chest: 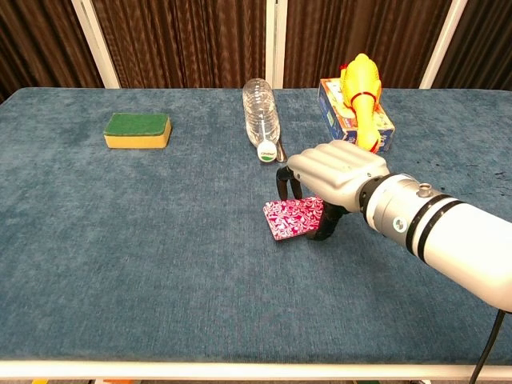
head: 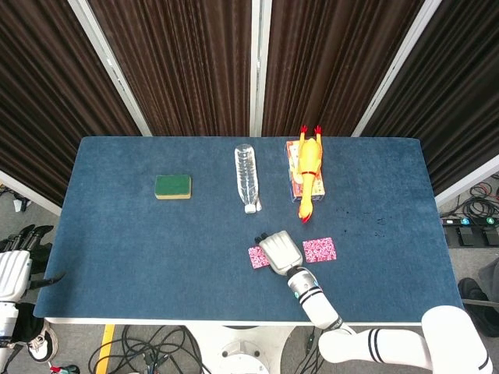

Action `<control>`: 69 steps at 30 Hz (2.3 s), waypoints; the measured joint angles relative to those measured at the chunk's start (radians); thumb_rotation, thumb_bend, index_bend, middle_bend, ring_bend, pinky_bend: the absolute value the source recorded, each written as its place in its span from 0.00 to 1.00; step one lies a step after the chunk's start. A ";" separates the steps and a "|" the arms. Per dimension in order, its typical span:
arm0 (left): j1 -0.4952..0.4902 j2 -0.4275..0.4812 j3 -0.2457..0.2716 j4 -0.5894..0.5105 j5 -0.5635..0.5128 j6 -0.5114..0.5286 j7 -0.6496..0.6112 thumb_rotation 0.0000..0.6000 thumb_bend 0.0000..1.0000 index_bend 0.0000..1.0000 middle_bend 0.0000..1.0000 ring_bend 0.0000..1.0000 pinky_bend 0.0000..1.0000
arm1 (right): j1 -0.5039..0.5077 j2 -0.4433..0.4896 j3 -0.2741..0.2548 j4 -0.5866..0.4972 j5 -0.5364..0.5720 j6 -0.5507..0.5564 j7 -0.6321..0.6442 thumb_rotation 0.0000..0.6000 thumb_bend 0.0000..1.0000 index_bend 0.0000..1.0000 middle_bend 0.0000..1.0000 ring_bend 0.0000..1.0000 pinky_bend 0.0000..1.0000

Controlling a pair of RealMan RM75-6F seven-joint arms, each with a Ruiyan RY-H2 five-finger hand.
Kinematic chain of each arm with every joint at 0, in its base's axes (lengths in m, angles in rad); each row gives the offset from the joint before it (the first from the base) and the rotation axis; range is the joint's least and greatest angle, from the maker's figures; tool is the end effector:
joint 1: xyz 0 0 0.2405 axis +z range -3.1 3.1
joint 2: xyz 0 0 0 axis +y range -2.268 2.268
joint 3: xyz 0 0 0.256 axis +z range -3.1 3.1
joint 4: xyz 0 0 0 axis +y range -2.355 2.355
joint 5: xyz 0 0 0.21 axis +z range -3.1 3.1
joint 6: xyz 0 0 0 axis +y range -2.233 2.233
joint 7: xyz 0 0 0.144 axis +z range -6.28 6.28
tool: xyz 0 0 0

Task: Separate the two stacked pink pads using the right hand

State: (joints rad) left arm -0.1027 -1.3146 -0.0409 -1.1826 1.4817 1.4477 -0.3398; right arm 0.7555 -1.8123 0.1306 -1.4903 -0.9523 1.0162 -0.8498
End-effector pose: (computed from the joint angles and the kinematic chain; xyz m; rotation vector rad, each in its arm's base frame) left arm -0.3755 0.1901 0.1368 -1.3205 -1.0098 -0.9616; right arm -0.1085 -0.2880 -0.0993 2.0461 -0.7705 0.7063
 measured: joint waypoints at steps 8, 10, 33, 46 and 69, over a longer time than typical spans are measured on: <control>0.003 0.000 0.000 0.006 -0.001 0.002 -0.006 1.00 0.03 0.16 0.15 0.08 0.18 | 0.014 0.005 -0.021 0.005 0.028 -0.007 -0.031 1.00 0.06 0.21 0.28 0.84 0.94; 0.003 -0.001 -0.001 0.006 -0.001 0.000 -0.006 1.00 0.03 0.16 0.15 0.08 0.18 | 0.016 0.009 -0.023 0.000 0.030 -0.004 -0.033 1.00 0.05 0.20 0.26 0.84 0.94; -0.003 -0.004 0.002 -0.005 0.005 -0.008 0.018 1.00 0.03 0.16 0.15 0.08 0.18 | -0.056 0.373 -0.063 -0.143 -0.001 0.000 0.133 1.00 0.05 0.23 0.30 0.84 0.94; -0.005 -0.003 0.006 -0.015 0.004 -0.017 0.032 1.00 0.03 0.16 0.15 0.08 0.18 | -0.066 0.383 -0.111 -0.064 -0.019 -0.080 0.203 1.00 0.04 0.24 0.29 0.83 0.94; 0.000 -0.011 0.006 0.007 0.001 -0.016 0.014 1.00 0.03 0.16 0.15 0.08 0.18 | -0.045 0.320 -0.127 -0.018 0.002 -0.100 0.168 1.00 0.04 0.32 0.32 0.83 0.94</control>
State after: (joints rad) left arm -0.1031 -1.3251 -0.0347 -1.1759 1.4826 1.4318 -0.3255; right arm 0.7107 -1.4920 0.0033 -1.5087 -0.9508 0.9164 -0.6813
